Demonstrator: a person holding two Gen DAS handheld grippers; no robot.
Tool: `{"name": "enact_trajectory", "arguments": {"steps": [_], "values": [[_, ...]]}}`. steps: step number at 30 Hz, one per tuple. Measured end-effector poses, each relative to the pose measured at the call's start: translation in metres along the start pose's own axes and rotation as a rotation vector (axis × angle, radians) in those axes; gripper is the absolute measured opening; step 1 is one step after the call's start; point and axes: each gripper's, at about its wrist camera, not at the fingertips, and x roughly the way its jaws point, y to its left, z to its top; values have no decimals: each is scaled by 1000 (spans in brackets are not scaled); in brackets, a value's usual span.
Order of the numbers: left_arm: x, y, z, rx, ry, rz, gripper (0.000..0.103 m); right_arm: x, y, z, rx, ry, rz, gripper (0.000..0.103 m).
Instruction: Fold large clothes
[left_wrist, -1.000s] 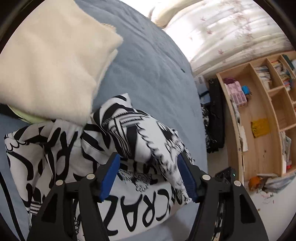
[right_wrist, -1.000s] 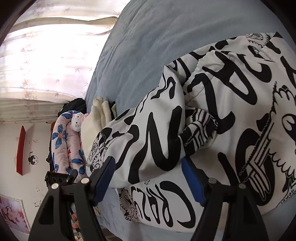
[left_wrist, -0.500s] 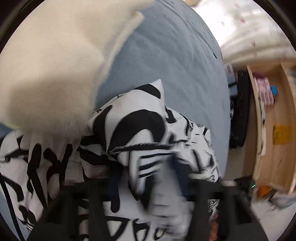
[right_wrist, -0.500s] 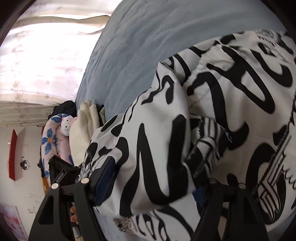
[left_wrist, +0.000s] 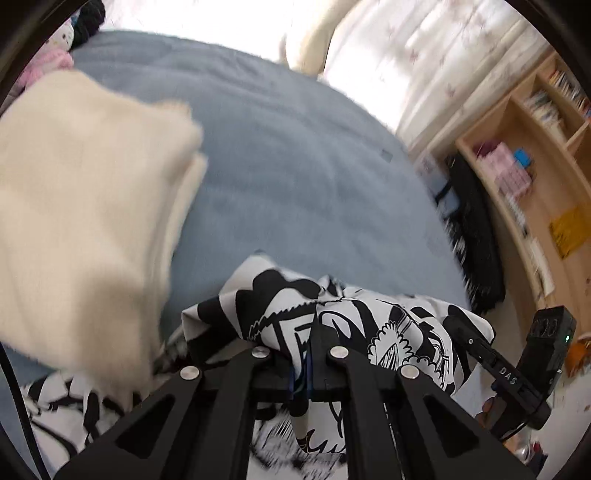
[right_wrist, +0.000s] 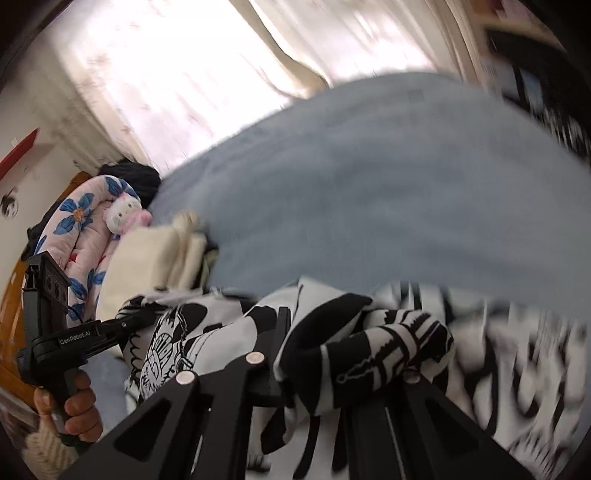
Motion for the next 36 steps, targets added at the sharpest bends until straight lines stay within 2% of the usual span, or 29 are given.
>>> {"name": "enact_trajectory", "arguments": {"steps": [2, 4, 7, 9, 14, 18, 23, 25, 28, 30, 31, 32, 34, 36], "values": [[-7, 0, 4, -17, -75, -42, 1, 0, 2, 12, -42, -59, 1, 6], [-5, 7, 2, -50, -99, -74, 1, 6, -5, 16, -35, -59, 10, 6], [15, 25, -19, -122, 12, -64, 2, 26, -31, 9, 108, 76, 41, 7], [24, 39, -38, -153, 99, -34, 2, 33, -49, -8, 178, 191, 42, 7], [18, 49, -80, -220, 262, -36, 2, 10, -79, -49, 334, 366, 149, 7], [0, 39, -112, -223, 324, -37, 1, -20, -82, -77, 358, 417, 168, 7], [3, 49, -167, -220, 423, 23, 2, -24, -70, -120, 292, 505, 92, 7], [6, 57, -187, -234, 440, 34, 1, -27, -68, -136, 262, 512, 78, 7], [0, 59, -204, -212, 421, 43, 1, -33, -63, -154, 212, 494, 60, 10], [-4, 57, -210, -188, 402, 55, 1, -41, -58, -159, 166, 460, 24, 21], [-5, 53, -210, -171, 397, 61, 1, -44, -59, -160, 161, 457, 20, 31], [-8, 51, -214, -152, 391, 64, 2, -49, -60, -161, 168, 455, 28, 35], [-17, 43, -216, -98, 363, 94, 2, -59, -65, -162, 191, 436, 45, 35], [-37, 34, -220, -23, 323, 134, 4, -75, -70, -163, 175, 399, 17, 36]]}}
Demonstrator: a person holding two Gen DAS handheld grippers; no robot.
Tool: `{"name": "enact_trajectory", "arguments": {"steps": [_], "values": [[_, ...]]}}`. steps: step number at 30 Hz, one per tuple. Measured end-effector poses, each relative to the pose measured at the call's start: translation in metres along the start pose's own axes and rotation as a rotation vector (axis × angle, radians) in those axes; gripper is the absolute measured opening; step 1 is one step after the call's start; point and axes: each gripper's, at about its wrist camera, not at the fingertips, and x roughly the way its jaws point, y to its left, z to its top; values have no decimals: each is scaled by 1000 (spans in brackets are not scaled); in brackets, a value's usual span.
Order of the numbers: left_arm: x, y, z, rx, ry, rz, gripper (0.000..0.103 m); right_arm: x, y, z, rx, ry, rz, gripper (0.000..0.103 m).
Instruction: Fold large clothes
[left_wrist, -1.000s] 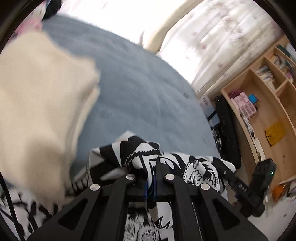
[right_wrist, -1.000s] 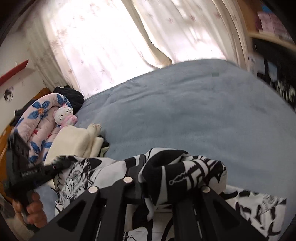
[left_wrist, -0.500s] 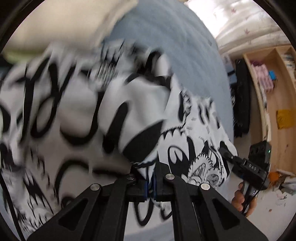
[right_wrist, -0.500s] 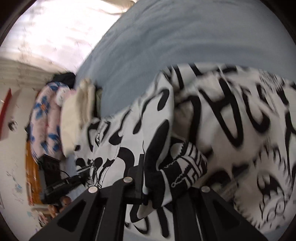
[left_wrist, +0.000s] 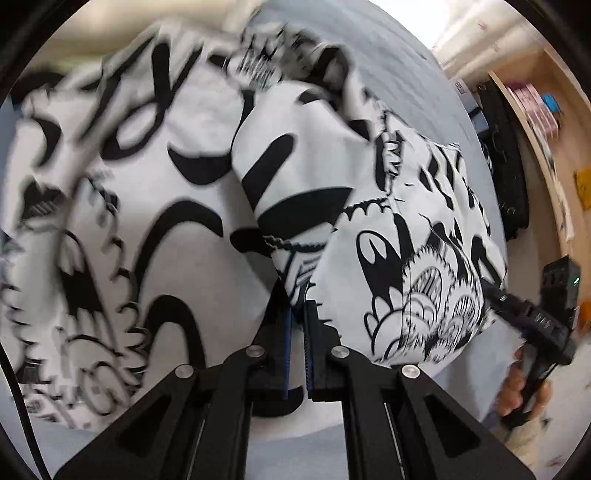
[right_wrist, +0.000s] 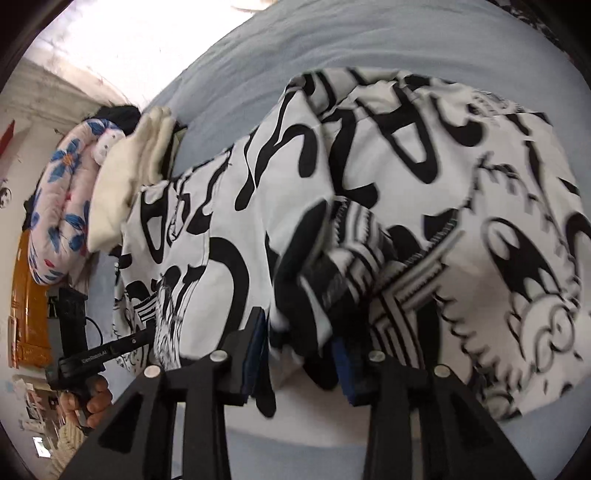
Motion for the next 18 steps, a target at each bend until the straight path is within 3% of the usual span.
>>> {"name": "enact_trajectory", "arguments": {"steps": [4, 9, 12, 15, 18], "values": [[-45, -26, -11, 112, -168, 96, 16, -28, 15, -10, -104, -121, -140, 38], [-85, -55, -1, 183, -364, 96, 20, -51, 66, -15, -267, -343, -328, 38], [-72, -78, 22, 203, -372, 82, 20, -43, 99, -8, -333, -421, -308, 38], [-41, -88, 41, 185, -353, 78, 20, -12, 114, 3, -345, -396, -293, 38], [-3, -88, 49, 155, -329, 158, 20, 24, 109, 12, -352, -366, -371, 38]]}}
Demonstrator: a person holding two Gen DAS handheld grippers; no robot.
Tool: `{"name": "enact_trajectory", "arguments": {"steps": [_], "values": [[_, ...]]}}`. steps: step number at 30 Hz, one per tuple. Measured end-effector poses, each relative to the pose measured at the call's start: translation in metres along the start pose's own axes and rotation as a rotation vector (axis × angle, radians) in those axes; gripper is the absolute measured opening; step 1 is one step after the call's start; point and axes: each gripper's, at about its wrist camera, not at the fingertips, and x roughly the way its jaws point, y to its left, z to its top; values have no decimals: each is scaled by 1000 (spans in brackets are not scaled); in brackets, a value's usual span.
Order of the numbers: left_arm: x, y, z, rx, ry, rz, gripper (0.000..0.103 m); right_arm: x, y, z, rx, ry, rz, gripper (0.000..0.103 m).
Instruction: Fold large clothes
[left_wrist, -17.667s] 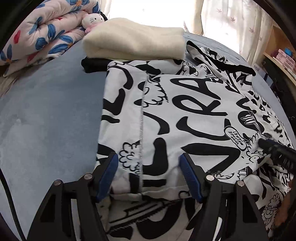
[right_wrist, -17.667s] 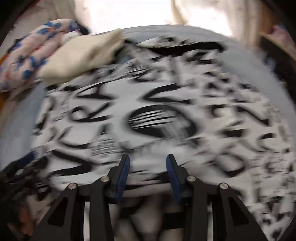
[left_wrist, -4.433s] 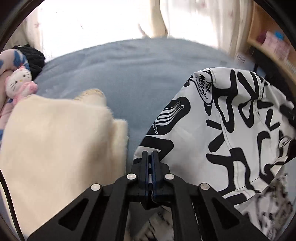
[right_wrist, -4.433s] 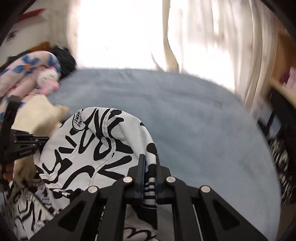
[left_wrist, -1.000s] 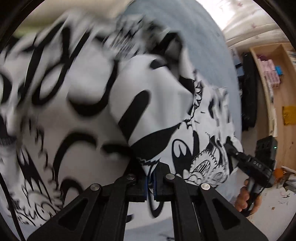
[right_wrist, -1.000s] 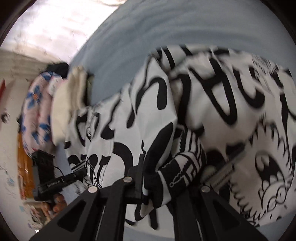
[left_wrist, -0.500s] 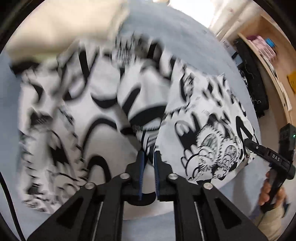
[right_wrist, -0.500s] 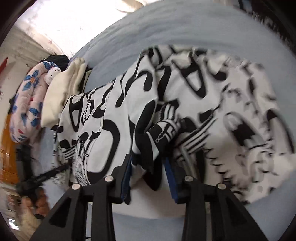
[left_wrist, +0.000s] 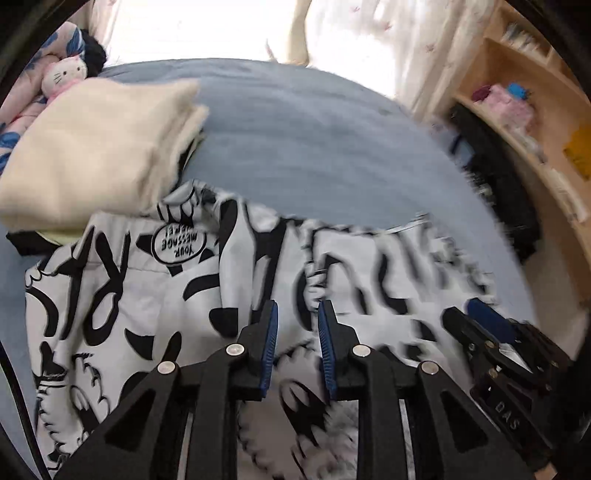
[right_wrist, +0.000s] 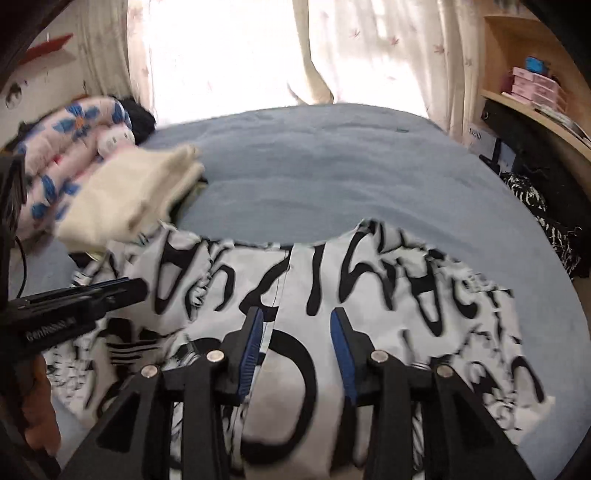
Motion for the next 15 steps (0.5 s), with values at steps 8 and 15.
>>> {"name": "enact_trajectory", "arguments": {"steps": [8, 15], "values": [[38, 43, -37, -62, 60, 27, 10, 35, -84, -55, 119, 61, -162, 64], [27, 46, -51, -83, 19, 47, 10, 30, -89, -63, 167, 57, -141, 67]]}}
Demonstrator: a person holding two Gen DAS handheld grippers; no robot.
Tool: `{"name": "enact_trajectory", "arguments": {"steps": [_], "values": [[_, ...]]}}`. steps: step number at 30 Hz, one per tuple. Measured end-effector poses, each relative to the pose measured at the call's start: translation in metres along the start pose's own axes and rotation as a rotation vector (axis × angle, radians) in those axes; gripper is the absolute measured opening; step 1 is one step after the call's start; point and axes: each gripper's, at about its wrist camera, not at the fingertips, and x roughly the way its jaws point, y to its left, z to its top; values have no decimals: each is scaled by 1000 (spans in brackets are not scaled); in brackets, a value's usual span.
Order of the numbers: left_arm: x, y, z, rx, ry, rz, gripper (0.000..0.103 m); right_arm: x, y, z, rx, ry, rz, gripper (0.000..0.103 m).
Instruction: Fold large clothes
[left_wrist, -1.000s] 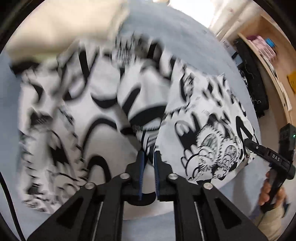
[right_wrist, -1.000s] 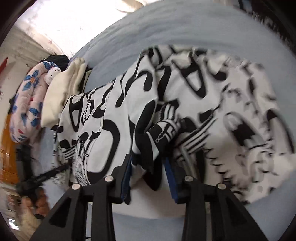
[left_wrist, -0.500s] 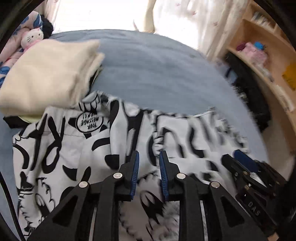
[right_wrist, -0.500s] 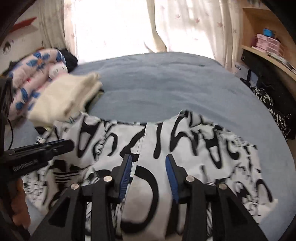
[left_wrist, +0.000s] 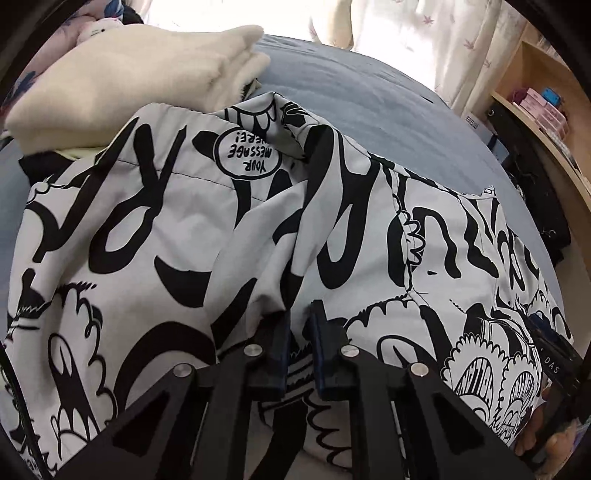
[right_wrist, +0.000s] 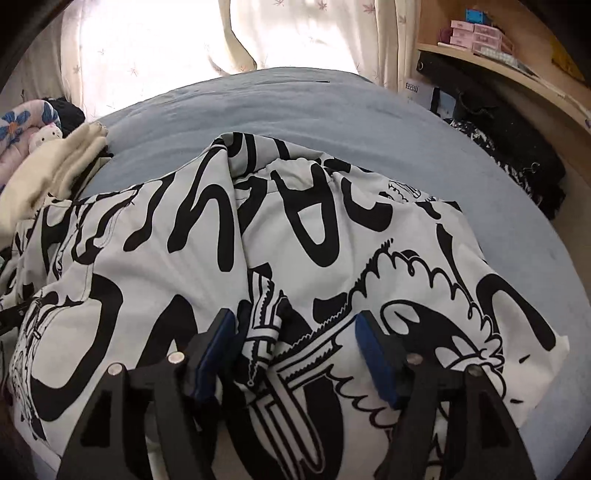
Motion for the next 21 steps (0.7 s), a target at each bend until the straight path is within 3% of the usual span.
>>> {"name": "enact_trajectory", "arguments": {"steps": [9, 17, 21], "values": [[-25, -25, -17, 42, 42, 113, 15, -36, -1, 4, 63, -10, 40, 67], [-99, -40, -34, 60, -19, 140, 25, -133, 10, 9, 63, -137, 131, 67], [-141, -41, -42, 67, -62, 141, 34, -181, 15, 6, 59, -192, 180, 67]]}}
